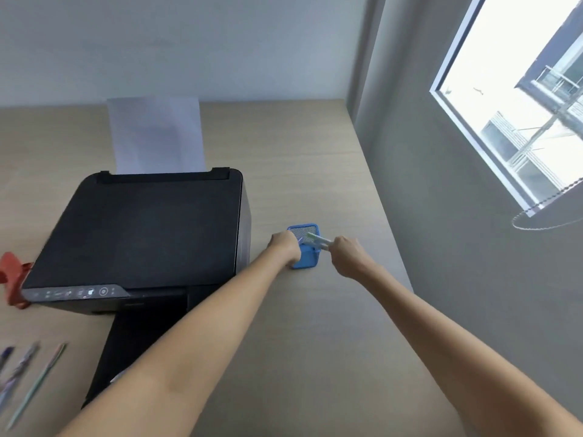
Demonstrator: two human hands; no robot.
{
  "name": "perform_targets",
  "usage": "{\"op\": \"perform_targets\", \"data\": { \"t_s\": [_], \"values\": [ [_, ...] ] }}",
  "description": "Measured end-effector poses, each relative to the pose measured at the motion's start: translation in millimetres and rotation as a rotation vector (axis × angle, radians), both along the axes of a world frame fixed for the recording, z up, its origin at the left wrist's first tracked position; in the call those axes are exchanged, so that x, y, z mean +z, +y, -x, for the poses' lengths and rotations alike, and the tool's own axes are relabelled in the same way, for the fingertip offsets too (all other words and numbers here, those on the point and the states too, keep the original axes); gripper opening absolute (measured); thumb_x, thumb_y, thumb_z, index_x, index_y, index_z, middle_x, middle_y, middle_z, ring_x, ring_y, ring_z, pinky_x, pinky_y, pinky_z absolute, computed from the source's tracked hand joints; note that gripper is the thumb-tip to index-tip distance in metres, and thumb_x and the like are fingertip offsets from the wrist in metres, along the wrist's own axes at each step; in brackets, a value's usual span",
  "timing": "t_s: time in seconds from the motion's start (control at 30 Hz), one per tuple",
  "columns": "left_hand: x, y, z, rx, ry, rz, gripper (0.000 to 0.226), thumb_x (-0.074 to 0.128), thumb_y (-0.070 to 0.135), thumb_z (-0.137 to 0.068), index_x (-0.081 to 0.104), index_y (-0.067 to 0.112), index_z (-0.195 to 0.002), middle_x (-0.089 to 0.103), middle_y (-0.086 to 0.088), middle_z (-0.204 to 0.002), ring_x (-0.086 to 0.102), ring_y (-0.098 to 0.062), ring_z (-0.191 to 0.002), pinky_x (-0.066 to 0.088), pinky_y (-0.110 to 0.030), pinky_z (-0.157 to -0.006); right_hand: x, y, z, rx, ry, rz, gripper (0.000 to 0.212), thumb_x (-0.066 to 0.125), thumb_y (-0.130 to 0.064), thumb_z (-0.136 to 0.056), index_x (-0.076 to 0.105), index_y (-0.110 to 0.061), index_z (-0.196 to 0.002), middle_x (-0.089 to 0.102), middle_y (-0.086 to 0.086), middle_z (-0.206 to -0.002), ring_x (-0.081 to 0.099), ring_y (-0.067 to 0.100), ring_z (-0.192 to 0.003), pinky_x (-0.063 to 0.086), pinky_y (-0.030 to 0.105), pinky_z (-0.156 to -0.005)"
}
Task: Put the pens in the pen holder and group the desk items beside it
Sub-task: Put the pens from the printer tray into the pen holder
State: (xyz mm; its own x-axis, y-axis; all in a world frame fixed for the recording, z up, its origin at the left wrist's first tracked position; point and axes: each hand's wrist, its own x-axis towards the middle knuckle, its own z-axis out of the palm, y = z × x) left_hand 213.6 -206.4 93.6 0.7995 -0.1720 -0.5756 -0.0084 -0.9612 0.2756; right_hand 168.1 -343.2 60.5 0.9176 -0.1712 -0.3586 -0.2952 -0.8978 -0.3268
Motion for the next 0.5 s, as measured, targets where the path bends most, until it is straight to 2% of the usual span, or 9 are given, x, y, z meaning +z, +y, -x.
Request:
{"op": "perform_targets", "data": {
  "t_s": [0.07,0.1,0.17,0.2,0.27,0.33,0.4,0.43,0.5],
  "values": [
    [-2,-4,-8,-0.013,0.004,-0.041,0.038,0.064,0.008,-0.088,0.057,0.002,-0.124,0.069,-0.009,-0.096,0.065,-0.026,-0.114,0.051,-0.031,-0.097,3,5,-16,0.037,0.032,0.007,0.016,0.038,-0.005,-0.09,0.049,0.002,-0.081,0.045,0.012,-0.076,0.042,0.031,-0.075,0.036,0.032,-0.064],
    [-6,-6,-11,0.001,0.002,-0.041,0.037,0.066,0.006,-0.086,0.059,0.001,-0.122,0.07,-0.009,-0.096,0.067,-0.027,-0.111,0.052,-0.032,-0.096,2,7,-23,0.04,0.036,0.006,0.019,0.039,-0.008,-0.092,0.052,0.005,-0.088,0.039,0.007,-0.069,0.042,0.03,-0.078,0.036,0.033,-0.065],
    [-12,-6,-16,0.064,0.007,-0.007,0.034,0.065,-0.001,-0.083,0.061,-0.002,-0.117,0.072,-0.016,-0.108,0.07,-0.028,-0.099,0.055,-0.034,-0.09,3,11,-31,0.023,0.039,-0.018,0.026,0.039,-0.012,-0.092,0.056,0.005,-0.103,0.033,0.004,-0.065,0.045,0.03,-0.082,0.037,0.031,-0.061],
    [-12,-5,-14,0.096,0.008,0.01,0.032,0.064,-0.003,-0.083,0.061,-0.003,-0.115,0.072,-0.018,-0.111,0.071,-0.028,-0.094,0.056,-0.033,-0.086,3,12,-32,0.02,0.036,-0.033,0.027,0.04,-0.011,-0.092,0.058,0.004,-0.105,0.037,0.006,-0.067,0.05,0.033,-0.085,0.035,0.029,-0.055],
    [-12,-2,-10,0.133,-0.013,0.036,0.033,0.062,-0.003,-0.084,0.06,-0.004,-0.117,0.069,-0.02,-0.114,0.07,-0.031,-0.098,0.055,-0.032,-0.079,-3,14,-29,0.022,0.018,-0.089,0.026,0.04,-0.005,-0.09,0.059,0.003,-0.105,0.053,0.015,-0.084,0.057,0.037,-0.094,0.03,0.027,-0.049],
    [-5,5,3,0.119,-0.08,0.057,0.035,0.059,0.002,-0.087,0.055,-0.001,-0.121,0.062,-0.02,-0.121,0.064,-0.034,-0.107,0.051,-0.033,-0.078,-8,13,-20,-0.005,-0.042,-0.14,0.025,0.041,-0.009,-0.091,0.055,-0.002,-0.11,0.056,0.019,-0.097,0.059,0.039,-0.096,0.036,0.026,-0.057],
    [5,15,28,0.071,-0.184,0.127,0.031,0.055,0.008,-0.09,0.054,0.001,-0.121,0.06,-0.021,-0.122,0.061,-0.037,-0.108,0.049,-0.036,-0.079,-8,14,1,-0.065,-0.187,-0.181,0.029,0.043,-0.021,-0.095,0.045,-0.009,-0.121,0.059,0.024,-0.096,0.057,0.042,-0.093,0.043,0.035,-0.068],
    [8,26,44,0.037,-0.242,0.204,0.03,0.054,0.012,-0.091,0.055,0.002,-0.12,0.06,-0.021,-0.12,0.061,-0.037,-0.108,0.049,-0.037,-0.081,-10,17,14,-0.091,-0.257,-0.192,0.031,0.044,-0.023,-0.095,0.041,-0.012,-0.124,0.062,0.025,-0.092,0.057,0.042,-0.09,0.043,0.039,-0.069],
    [11,52,81,-0.064,-0.281,0.405,0.031,0.054,0.018,-0.092,0.059,0.005,-0.119,0.065,-0.018,-0.114,0.063,-0.031,-0.105,0.05,-0.034,-0.085,-22,20,46,-0.062,-0.339,-0.174,0.03,0.047,-0.024,-0.094,0.042,-0.018,-0.123,0.065,0.017,-0.08,0.058,0.04,-0.082,0.04,0.038,-0.066]
  ]
}}
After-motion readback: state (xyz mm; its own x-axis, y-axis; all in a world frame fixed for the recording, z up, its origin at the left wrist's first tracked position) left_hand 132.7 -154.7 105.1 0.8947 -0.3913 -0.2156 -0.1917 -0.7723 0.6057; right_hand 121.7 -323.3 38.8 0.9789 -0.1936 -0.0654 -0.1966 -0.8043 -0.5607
